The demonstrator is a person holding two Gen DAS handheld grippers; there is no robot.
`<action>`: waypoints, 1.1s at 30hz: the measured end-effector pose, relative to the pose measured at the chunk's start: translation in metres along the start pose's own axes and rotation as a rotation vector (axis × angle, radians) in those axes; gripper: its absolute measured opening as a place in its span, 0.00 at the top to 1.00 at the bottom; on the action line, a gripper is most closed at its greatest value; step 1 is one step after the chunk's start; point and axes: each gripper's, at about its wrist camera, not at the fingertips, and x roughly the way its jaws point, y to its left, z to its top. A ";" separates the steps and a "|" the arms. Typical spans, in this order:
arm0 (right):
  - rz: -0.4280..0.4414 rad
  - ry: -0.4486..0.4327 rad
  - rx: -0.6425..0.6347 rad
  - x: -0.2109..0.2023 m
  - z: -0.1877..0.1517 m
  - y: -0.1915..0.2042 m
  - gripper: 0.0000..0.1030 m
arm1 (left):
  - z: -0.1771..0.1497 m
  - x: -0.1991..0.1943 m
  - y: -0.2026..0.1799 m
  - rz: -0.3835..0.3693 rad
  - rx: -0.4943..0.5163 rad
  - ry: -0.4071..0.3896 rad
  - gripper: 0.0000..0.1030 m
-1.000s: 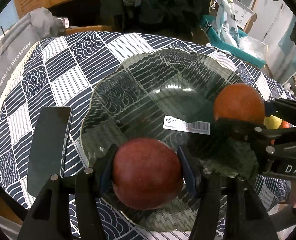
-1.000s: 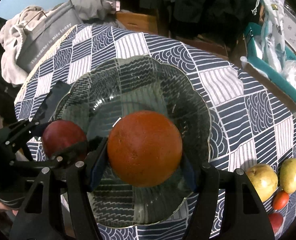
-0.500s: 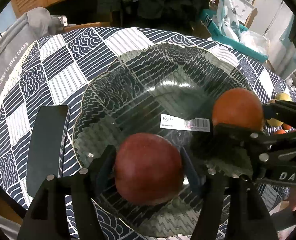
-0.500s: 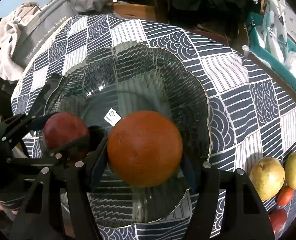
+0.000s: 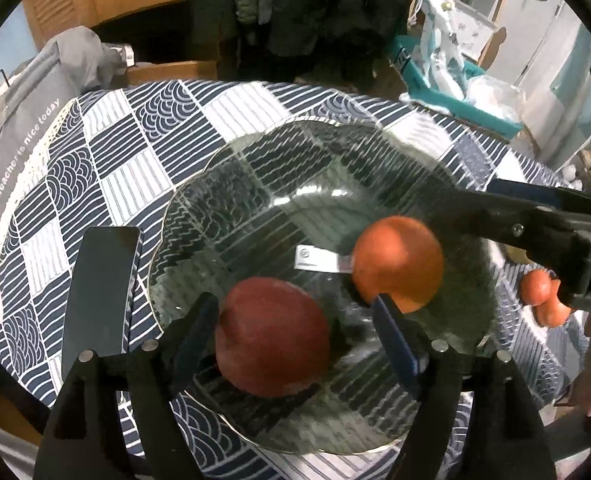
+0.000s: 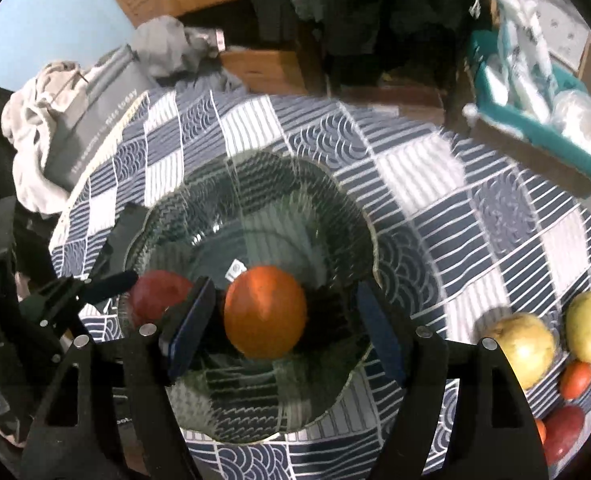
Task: Organize fruits
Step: 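Lower both fruits into the glass bowl and open both tools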
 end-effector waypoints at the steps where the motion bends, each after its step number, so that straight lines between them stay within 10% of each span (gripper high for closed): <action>1: -0.009 -0.014 -0.006 -0.005 0.001 0.001 0.27 | 0.001 -0.005 -0.002 -0.010 -0.002 -0.007 0.22; 33: -0.377 -0.527 -0.071 -0.210 -0.049 -0.028 0.27 | 0.020 -0.136 -0.104 -0.199 0.078 -0.307 0.17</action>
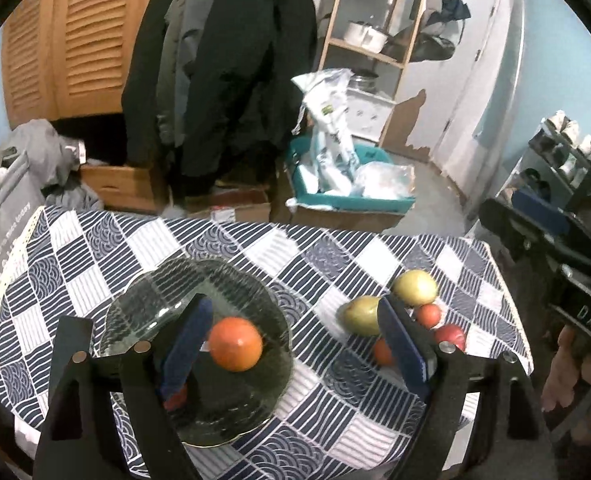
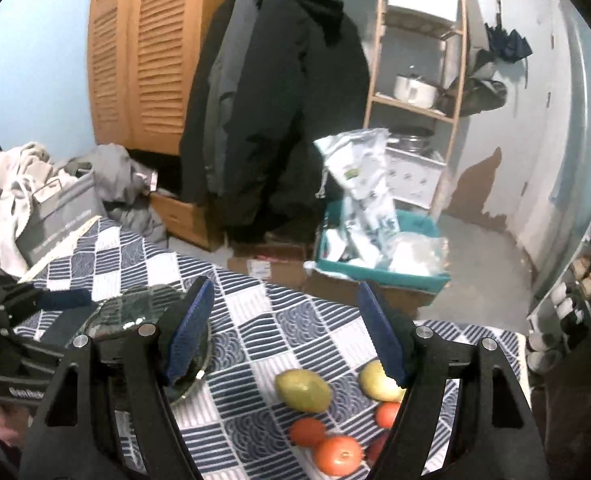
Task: Organize fruits
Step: 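Lower both fruits into the glass bowl and open both tools, then reach the left tool to the yellow-green pear while the right tool reaches another red apple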
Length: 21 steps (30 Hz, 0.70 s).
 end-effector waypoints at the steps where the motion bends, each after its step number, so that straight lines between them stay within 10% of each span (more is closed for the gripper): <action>1: -0.004 -0.004 0.003 -0.004 -0.001 -0.004 0.27 | 0.001 -0.002 -0.003 -0.003 0.004 -0.006 0.17; 21: -0.125 -0.004 0.111 -0.057 -0.036 -0.089 0.27 | 0.008 0.005 -0.083 -0.103 0.120 -0.002 0.16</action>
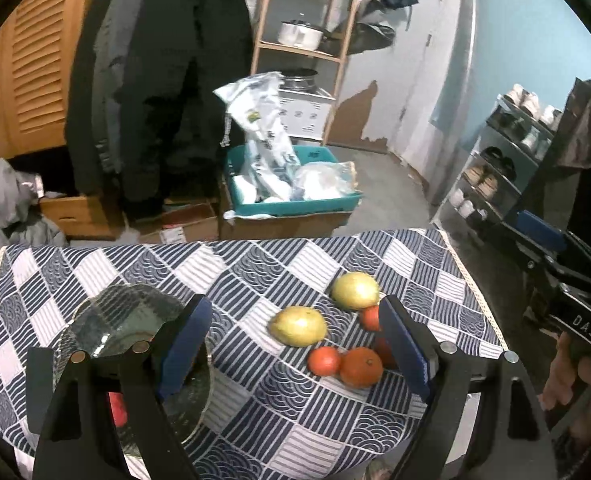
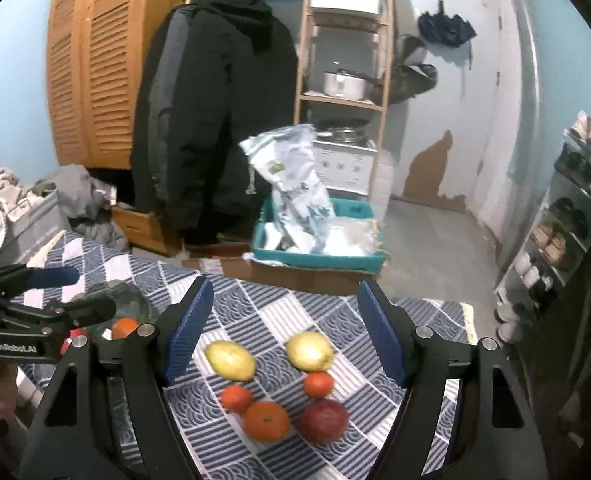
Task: Organize fruits
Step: 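Reach the left tool to the yellow-green pear while the right tool reaches another red apple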
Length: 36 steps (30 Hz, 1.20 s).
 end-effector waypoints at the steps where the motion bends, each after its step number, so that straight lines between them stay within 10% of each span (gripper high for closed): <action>1: -0.005 0.002 0.004 -0.001 -0.002 -0.004 0.27 | 0.000 0.002 -0.004 -0.004 0.009 0.003 0.16; 19: -0.028 0.107 0.043 0.028 -0.030 -0.042 0.27 | -0.004 0.045 -0.019 0.038 0.024 0.088 0.16; 36: -0.022 0.412 0.132 0.104 -0.094 -0.067 0.27 | -0.034 0.115 -0.015 0.076 0.002 0.266 0.16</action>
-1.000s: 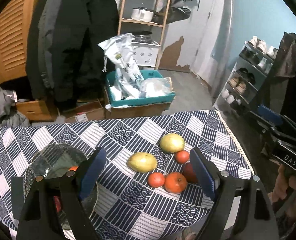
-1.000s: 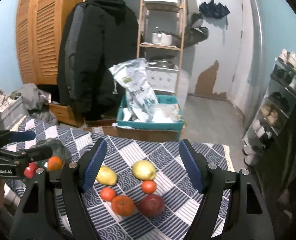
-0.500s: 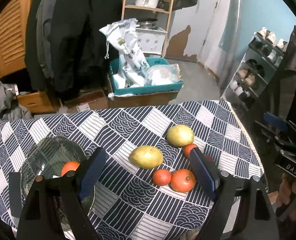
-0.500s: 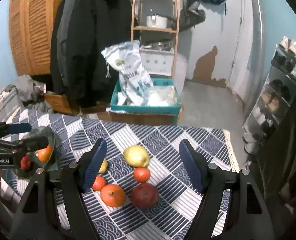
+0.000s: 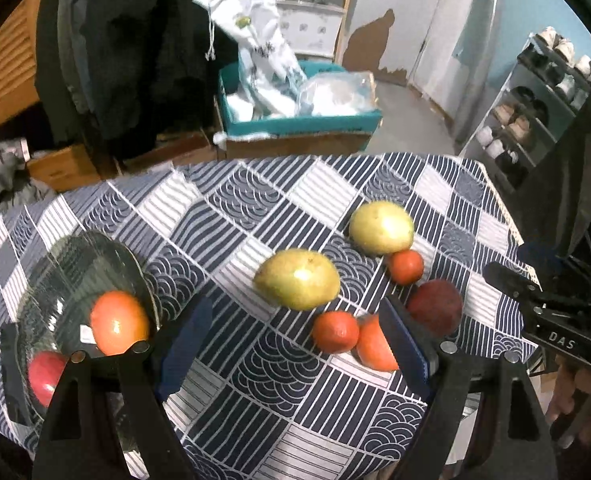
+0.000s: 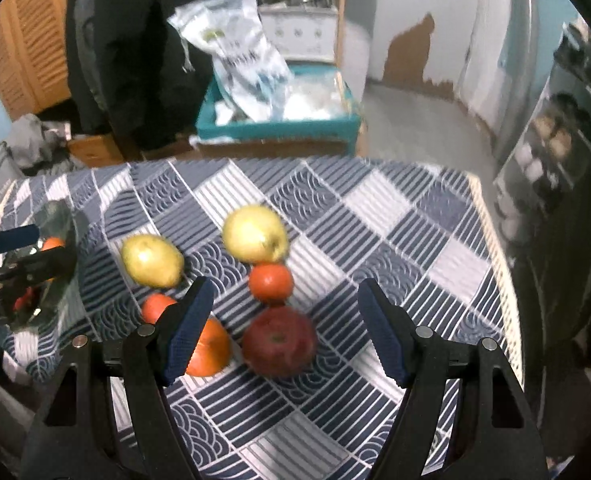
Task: Organize fruits
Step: 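Reach the left tool to the yellow-green pear while the right tool reaches another red apple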
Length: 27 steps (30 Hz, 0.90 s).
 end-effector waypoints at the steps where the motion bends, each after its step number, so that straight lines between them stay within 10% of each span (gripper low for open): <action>1: -0.004 0.018 0.006 0.006 -0.002 -0.002 0.27 | -0.001 0.004 0.000 -0.001 -0.008 0.012 0.16; 27: 0.045 0.265 0.067 0.095 -0.036 -0.004 0.27 | -0.007 0.062 0.002 0.041 -0.009 0.105 0.16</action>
